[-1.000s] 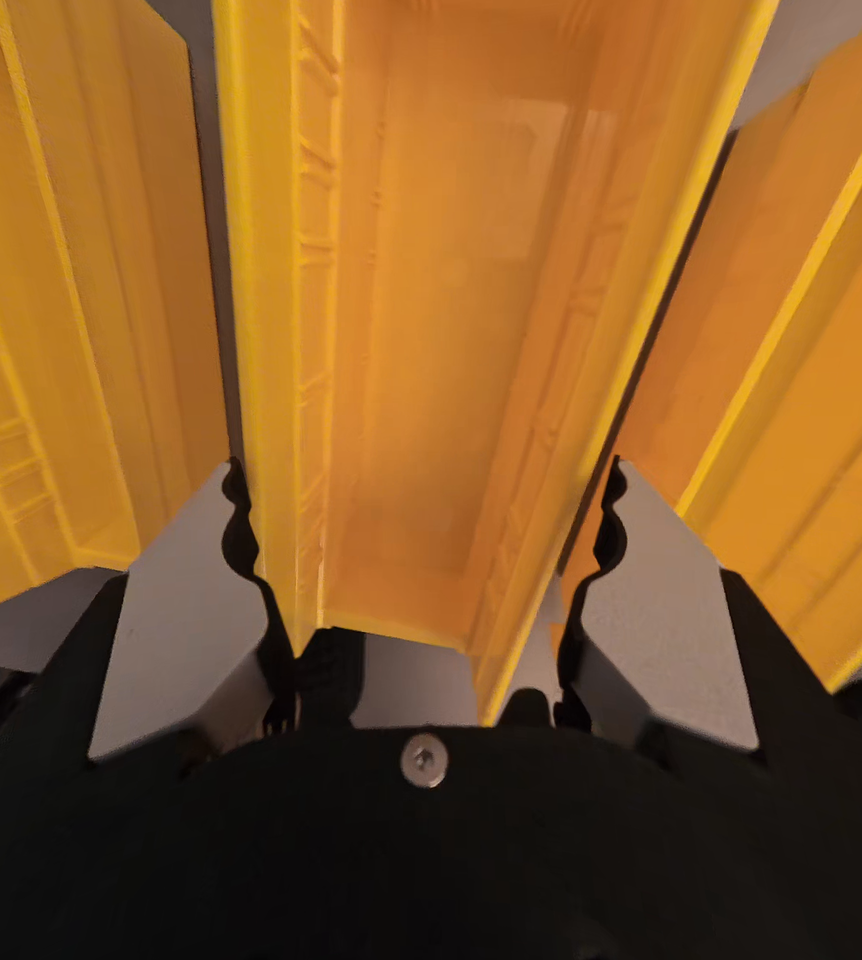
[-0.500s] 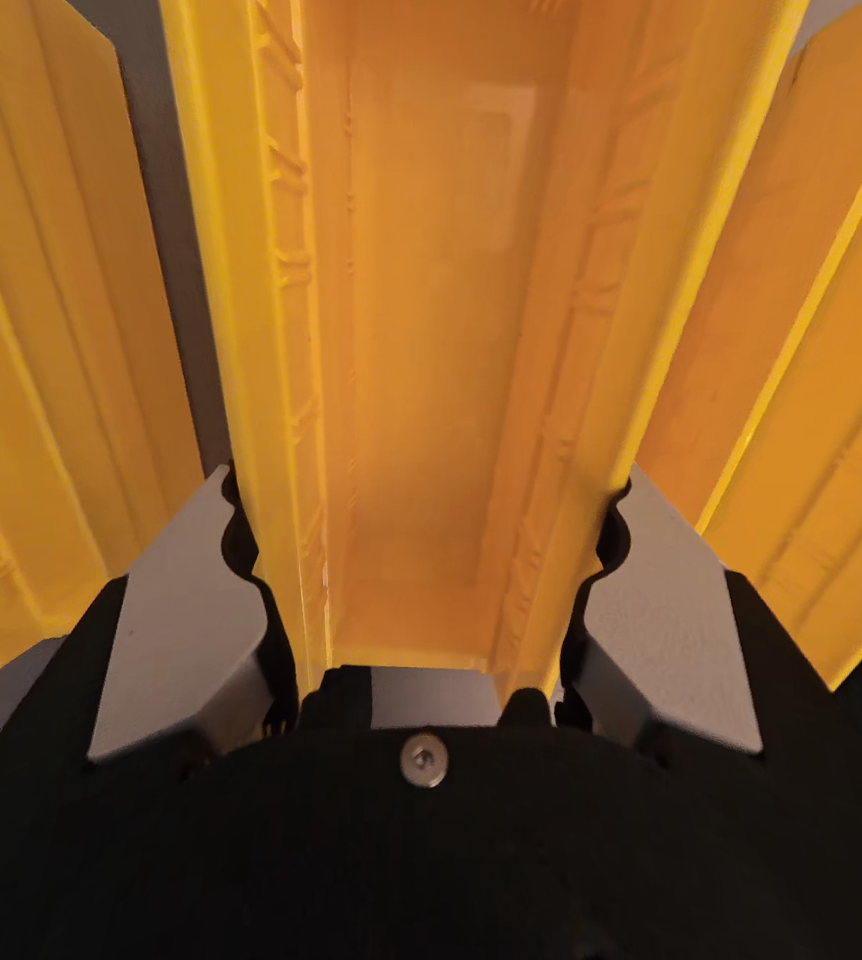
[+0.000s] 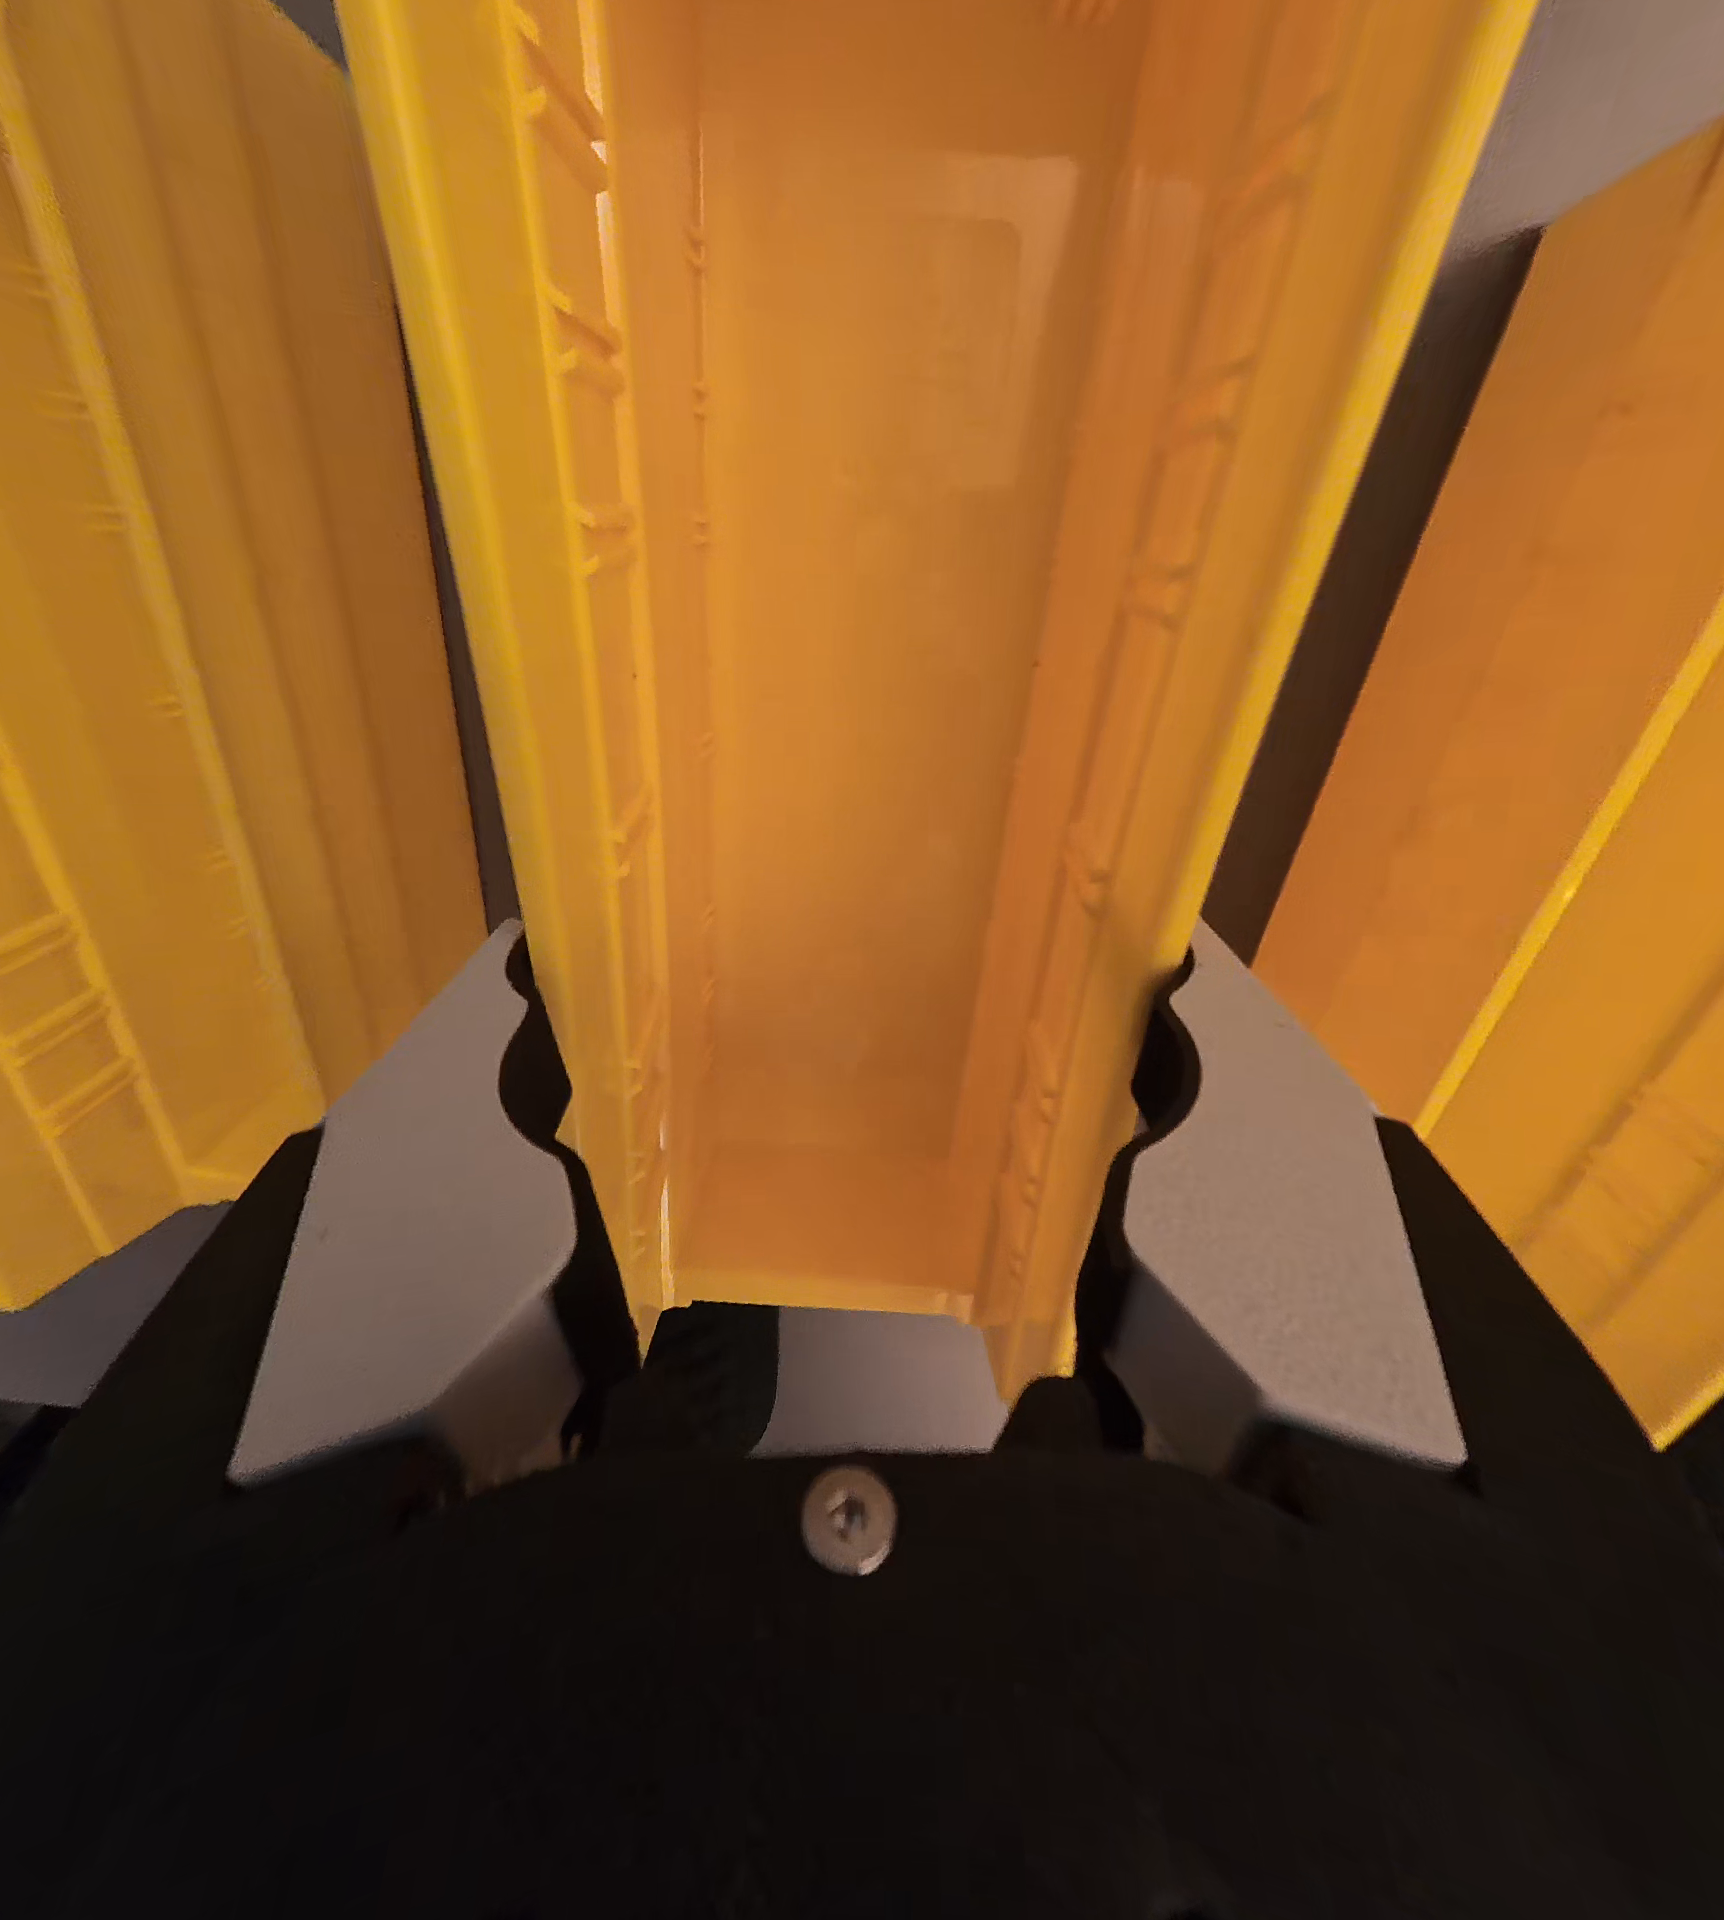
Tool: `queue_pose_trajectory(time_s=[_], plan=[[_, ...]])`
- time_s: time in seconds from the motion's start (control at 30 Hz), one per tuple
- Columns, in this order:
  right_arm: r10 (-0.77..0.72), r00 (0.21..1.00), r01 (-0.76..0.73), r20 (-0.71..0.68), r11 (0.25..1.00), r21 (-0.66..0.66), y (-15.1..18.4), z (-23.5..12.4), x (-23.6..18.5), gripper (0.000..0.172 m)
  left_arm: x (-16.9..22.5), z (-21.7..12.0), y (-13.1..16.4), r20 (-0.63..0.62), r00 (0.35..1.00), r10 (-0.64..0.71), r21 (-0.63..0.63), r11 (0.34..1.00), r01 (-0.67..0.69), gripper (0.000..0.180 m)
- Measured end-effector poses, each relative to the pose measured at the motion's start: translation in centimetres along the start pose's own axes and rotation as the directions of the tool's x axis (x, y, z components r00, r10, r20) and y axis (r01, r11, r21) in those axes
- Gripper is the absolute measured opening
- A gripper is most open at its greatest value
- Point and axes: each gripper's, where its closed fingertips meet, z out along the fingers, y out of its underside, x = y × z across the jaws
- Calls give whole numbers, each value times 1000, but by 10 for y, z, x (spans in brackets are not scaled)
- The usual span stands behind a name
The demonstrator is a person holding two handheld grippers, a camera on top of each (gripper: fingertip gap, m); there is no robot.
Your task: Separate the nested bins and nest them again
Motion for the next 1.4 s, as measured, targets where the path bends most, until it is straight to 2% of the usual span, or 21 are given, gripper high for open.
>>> queue_pose_trajectory(time_s=[0.87, 1.17, 1.4], plan=[[-12, 999, 11, 37, 1000, 10, -8, -18, 7, 111, -9, 9, 11, 34, 999, -9, -60, 998, 11, 72], [-31, 998, 28, 50, 998, 58, -19, -48, 7, 110, -13, 12, 14, 46, 999, -9, -74, 997, 12, 72], [-38, 991, 31, 132, 998, 50, -13, -86, 9, 110, -14, 14, 11, 60, 998, -5, -58, 998, 9, 71]])
